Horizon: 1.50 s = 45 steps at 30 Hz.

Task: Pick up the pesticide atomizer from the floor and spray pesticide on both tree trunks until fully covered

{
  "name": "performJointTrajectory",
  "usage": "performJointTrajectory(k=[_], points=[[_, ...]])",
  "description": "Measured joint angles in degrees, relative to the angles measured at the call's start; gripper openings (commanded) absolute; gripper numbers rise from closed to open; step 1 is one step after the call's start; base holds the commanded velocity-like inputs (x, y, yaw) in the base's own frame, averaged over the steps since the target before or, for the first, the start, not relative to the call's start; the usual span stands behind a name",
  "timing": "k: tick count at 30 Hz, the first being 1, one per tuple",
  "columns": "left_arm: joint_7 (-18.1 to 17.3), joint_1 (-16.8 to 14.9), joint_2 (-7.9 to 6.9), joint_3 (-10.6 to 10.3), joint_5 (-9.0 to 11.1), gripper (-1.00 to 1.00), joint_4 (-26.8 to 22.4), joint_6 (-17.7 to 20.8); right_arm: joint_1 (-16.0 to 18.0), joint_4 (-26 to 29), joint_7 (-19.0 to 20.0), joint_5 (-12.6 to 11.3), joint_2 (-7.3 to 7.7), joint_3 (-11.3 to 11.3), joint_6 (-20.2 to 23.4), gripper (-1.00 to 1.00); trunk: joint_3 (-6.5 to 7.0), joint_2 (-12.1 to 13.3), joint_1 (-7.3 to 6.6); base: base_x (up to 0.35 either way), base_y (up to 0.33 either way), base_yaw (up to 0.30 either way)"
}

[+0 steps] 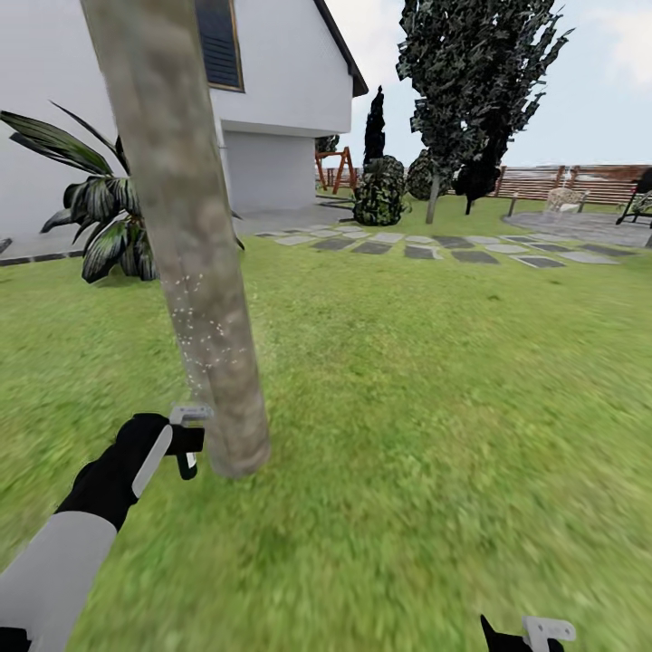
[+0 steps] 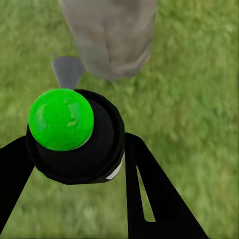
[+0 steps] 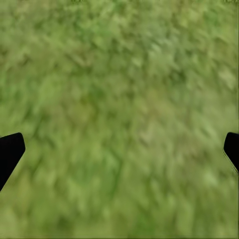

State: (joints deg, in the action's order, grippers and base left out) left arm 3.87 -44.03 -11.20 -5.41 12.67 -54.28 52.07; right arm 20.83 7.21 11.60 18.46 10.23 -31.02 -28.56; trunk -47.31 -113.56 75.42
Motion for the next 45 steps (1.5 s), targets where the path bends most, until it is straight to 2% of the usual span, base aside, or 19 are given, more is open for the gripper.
performJointTrajectory(k=[5,12,16,20,30,45], points=[[0.0,1.1,0.04,0.0,0.0,-1.0,0.0,0.0,0.0,0.0,0.0,0.0,-0.01,0.0,0.0,1.0,0.0,0.0,0.0,0.172,-0.218,0.015],[0.0,1.6,0.04,0.0,-0.1,-1.0,-0.1,-0.1,0.0,0.0,0.0,0.0,-0.02,0.0,0.0,1.0,0.0,0.0,0.0,0.053,-0.267,0.246],[0.1,2.7,0.11,0.1,0.0,-1.0,0.0,-3.7,0.0,0.0,0.0,0.0,-0.03,0.0,0.0,1.0,0.0,0.0,0.0,0.001,-0.27,0.276],[0.2,3.1,0.12,0.1,0.0,-1.0,0.0,-4.3,0.0,0.0,0.0,0.0,-0.02,0.0,0.0,1.0,0.0,0.0,0.0,0.048,-0.27,0.254],[0.2,3.1,0.2,0.0,0.0,-1.0,0.0,-4.3,0.0,0.0,0.0,0.0,-0.02,0.0,0.0,1.0,0.0,0.0,0.0,0.111,-0.27,0.016],[0.1,3.1,0.21,0.1,0.0,-1.0,-0.2,-4.3,0.0,0.0,0.0,0.0,-0.01,0.0,0.0,1.0,0.0,0.0,0.0,0.006,-0.27,0.045]])
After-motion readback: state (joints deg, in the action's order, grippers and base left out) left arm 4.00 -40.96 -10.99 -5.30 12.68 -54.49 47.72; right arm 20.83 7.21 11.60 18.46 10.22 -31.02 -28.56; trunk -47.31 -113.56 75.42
